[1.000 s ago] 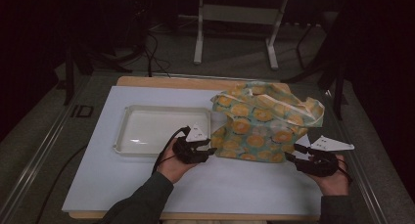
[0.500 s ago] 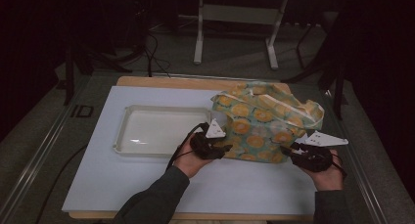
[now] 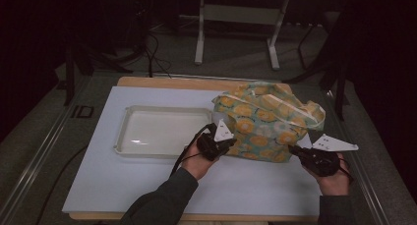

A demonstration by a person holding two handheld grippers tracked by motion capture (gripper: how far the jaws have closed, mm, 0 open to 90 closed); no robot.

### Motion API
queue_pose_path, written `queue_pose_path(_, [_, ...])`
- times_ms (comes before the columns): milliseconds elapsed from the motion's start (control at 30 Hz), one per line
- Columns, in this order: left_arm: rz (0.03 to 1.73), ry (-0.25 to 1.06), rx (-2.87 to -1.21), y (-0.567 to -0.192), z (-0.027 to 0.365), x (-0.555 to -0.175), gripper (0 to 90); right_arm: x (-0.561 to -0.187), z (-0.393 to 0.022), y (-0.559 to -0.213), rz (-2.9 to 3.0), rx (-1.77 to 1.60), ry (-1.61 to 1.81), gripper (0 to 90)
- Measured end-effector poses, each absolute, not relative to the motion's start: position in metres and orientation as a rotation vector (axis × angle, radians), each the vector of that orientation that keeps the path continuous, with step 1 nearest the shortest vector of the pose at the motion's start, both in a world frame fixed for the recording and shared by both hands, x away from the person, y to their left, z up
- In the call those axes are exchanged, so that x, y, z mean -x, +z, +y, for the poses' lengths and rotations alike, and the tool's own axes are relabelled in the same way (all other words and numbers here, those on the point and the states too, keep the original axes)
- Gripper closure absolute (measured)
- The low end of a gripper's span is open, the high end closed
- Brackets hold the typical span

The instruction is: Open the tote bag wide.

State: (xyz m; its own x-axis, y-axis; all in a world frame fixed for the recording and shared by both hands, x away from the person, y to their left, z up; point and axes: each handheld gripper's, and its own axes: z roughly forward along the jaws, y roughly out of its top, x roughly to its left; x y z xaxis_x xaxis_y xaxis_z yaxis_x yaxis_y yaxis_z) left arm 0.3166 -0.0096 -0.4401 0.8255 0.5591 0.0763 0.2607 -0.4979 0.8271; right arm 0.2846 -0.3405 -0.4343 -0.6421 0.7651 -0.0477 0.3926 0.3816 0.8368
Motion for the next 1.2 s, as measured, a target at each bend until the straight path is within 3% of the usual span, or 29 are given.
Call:
queue_pose_path(500, [0.583, 0.375, -2.074, -0.443, -0.009, -0.307, 89.0, -0.273, -0.345, -0.444, 2.221, -1.009, 1.209, 89.6])
queue_pose_path(1200, [0.651, 0.355, -2.173, -0.485, -0.022, -0.328, 89.0, -0.289, -0.346, -0.479, 2.258, -1.131, 1.157, 89.8])
